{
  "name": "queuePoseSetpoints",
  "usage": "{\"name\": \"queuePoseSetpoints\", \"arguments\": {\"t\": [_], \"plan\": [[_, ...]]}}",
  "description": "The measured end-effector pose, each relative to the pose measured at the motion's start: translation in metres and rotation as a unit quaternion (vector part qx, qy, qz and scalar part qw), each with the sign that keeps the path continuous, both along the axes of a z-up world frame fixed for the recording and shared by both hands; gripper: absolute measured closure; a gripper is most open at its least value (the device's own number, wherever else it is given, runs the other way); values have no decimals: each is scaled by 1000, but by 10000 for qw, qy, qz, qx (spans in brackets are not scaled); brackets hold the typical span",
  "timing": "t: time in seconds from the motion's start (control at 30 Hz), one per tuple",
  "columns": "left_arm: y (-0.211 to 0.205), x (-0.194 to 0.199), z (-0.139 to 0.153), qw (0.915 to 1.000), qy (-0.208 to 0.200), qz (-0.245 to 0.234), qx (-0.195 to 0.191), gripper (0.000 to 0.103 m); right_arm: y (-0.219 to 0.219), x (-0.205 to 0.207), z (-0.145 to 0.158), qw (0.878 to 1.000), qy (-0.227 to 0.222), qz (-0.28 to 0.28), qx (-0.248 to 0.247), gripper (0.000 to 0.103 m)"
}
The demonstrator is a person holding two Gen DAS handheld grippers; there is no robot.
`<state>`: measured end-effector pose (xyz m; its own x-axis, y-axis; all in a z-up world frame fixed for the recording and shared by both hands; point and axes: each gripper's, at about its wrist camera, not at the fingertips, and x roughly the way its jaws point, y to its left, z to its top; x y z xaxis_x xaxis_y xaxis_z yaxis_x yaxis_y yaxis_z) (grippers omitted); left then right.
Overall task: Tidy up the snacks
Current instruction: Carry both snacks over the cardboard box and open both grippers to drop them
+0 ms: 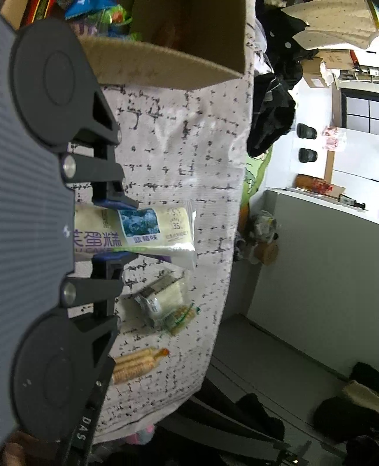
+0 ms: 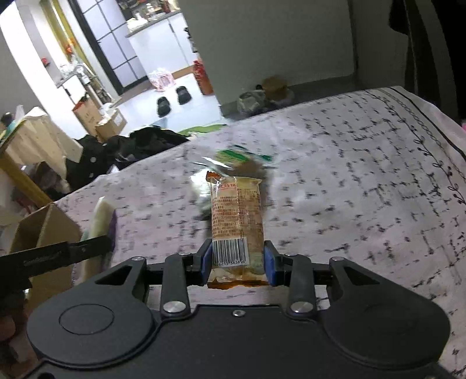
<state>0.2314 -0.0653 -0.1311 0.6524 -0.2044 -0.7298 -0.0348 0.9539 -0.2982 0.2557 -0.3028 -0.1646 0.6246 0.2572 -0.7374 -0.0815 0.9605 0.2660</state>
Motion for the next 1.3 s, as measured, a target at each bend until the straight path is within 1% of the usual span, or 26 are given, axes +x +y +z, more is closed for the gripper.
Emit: {"name": "queuePoseSetpoints", "arguments": {"t": [0.17, 0.47, 0.73, 1.03, 1.3], "plan": [[9, -7, 15, 9997, -232, 57, -3, 76, 21, -1, 10, 9997, -143, 152, 109, 68], [34, -18, 44, 9981, -572, 213, -124, 76, 65, 2, 33, 9971, -448, 529, 328, 68], [58, -28, 65, 9956, -863, 358, -97, 76, 99, 2, 44, 9937, -634, 771, 504, 68], [95, -36, 78, 9925, -1005, 669, -166, 76, 136, -2, 52, 9899, -723, 1051, 618, 68], [134, -49, 82, 9895, -988, 1055, 11, 76, 172, -6, 55, 9849, -751, 1323, 824, 68]]}}
